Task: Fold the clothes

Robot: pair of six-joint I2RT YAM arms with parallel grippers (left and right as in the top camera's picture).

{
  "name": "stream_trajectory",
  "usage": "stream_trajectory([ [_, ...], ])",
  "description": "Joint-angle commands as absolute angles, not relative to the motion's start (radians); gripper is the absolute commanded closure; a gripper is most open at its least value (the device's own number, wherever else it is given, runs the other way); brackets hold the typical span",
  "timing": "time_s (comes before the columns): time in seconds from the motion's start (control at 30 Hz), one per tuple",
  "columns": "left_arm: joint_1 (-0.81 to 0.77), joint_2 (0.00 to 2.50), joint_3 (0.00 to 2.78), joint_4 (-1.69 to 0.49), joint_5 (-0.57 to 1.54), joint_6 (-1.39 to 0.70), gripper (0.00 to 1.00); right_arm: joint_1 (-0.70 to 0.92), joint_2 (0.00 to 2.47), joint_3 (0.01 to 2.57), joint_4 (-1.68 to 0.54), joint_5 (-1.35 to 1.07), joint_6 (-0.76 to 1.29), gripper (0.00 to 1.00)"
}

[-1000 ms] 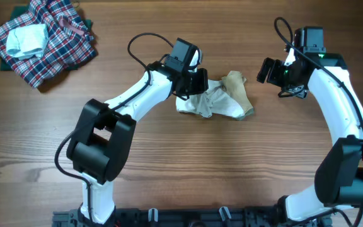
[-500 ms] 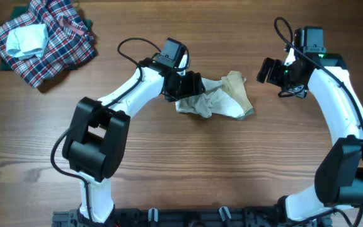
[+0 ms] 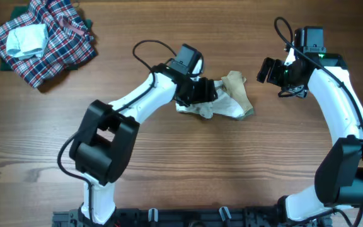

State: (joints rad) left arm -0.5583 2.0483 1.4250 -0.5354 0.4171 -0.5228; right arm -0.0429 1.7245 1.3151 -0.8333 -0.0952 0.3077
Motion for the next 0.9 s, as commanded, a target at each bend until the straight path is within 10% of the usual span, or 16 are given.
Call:
stream_trajectory([
  [0.0, -0.572, 2.111, 1.435, -0.532, 0.411, -0.54, 0.24, -0.045, 1.732, 1.314, -0.831, -0.077, 0.287, 0.0],
  [0.2, -0.571, 2.143, 1.436, -0.52, 0.412, -0.54, 0.3, -0.045, 1.732, 1.314, -0.831, -0.077, 0.287, 0.0],
  [0.43, -0.571, 2.143, 1.436, -0.495, 0.416, -0.54, 0.69, -0.045, 1.732, 1.314, -0.831, -0.077, 0.287, 0.0],
  [0.87, -0.57, 2.124, 1.495, -0.528, 0.423, -0.54, 0.69, -0.045, 1.736, 1.314, -0.83, -0.077, 0.287, 0.0],
])
